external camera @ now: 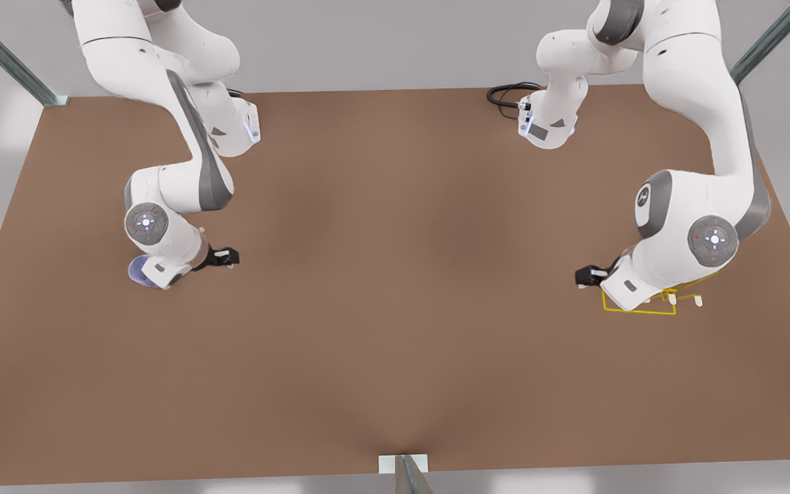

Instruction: Place the cup on the cup holder

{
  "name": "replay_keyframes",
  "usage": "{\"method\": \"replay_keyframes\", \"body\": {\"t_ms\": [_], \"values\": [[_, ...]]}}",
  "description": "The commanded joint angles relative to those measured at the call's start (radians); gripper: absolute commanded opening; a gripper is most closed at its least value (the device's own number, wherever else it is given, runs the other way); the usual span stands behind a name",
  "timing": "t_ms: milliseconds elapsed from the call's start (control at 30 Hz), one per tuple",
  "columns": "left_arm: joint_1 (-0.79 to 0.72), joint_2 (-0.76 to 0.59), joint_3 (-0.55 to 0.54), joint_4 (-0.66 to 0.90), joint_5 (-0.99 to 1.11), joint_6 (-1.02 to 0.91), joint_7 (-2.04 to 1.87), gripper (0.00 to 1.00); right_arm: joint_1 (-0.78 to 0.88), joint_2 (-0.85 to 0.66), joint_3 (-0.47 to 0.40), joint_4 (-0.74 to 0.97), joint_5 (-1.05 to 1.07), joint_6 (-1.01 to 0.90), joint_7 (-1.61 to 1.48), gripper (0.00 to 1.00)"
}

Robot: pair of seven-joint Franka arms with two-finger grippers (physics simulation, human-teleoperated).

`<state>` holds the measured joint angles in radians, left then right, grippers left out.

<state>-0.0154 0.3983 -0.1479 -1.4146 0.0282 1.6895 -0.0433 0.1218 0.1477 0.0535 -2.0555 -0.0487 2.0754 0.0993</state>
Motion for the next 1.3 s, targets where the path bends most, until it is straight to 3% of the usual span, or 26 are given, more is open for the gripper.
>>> {"method": "replay_keyframes", "body": {"t_ms": [0, 433, 500, 1000, 1067, 1133, 1200, 1267], "values": [[0.000, 0.007, -0.001, 0.000, -0.002, 0.012, -0.018, 1.00, -0.056, 0.003, 0.002, -0.014, 0.001, 0.153, 0.126, 1.00], [-0.001, 0.028, -0.002, -0.015, 0.004, 0.032, -0.032, 1.00, -0.218, 0.013, -0.007, -0.152, -0.059, 0.230, -0.073, 1.00], [-0.001, 0.028, -0.002, -0.015, 0.004, 0.030, -0.032, 1.00, -0.243, 0.032, -0.007, -0.202, -0.103, 0.342, -0.076, 1.00], [-0.001, -0.001, -0.010, -0.020, 0.007, 0.007, -0.044, 1.00, -0.337, 0.095, -0.009, -0.264, -0.114, 0.376, -0.125, 0.98], [-0.001, -0.001, -0.012, -0.020, 0.007, 0.007, -0.044, 1.00, -0.340, 0.095, -0.009, -0.268, -0.114, 0.368, -0.153, 0.87], [-0.001, -0.003, -0.010, -0.020, 0.007, 0.006, -0.044, 1.00, -0.344, 0.095, -0.009, -0.270, -0.114, 0.357, -0.156, 0.42], [-0.001, -0.003, -0.010, -0.020, 0.007, 0.004, -0.044, 1.00, -0.353, 0.093, -0.009, -0.270, -0.114, 0.342, -0.156, 0.24], [-0.001, -0.004, -0.012, -0.018, 0.007, -0.001, -0.044, 1.00, -0.361, 0.084, -0.009, -0.268, -0.114, 0.301, -0.167, 0.21]]}}
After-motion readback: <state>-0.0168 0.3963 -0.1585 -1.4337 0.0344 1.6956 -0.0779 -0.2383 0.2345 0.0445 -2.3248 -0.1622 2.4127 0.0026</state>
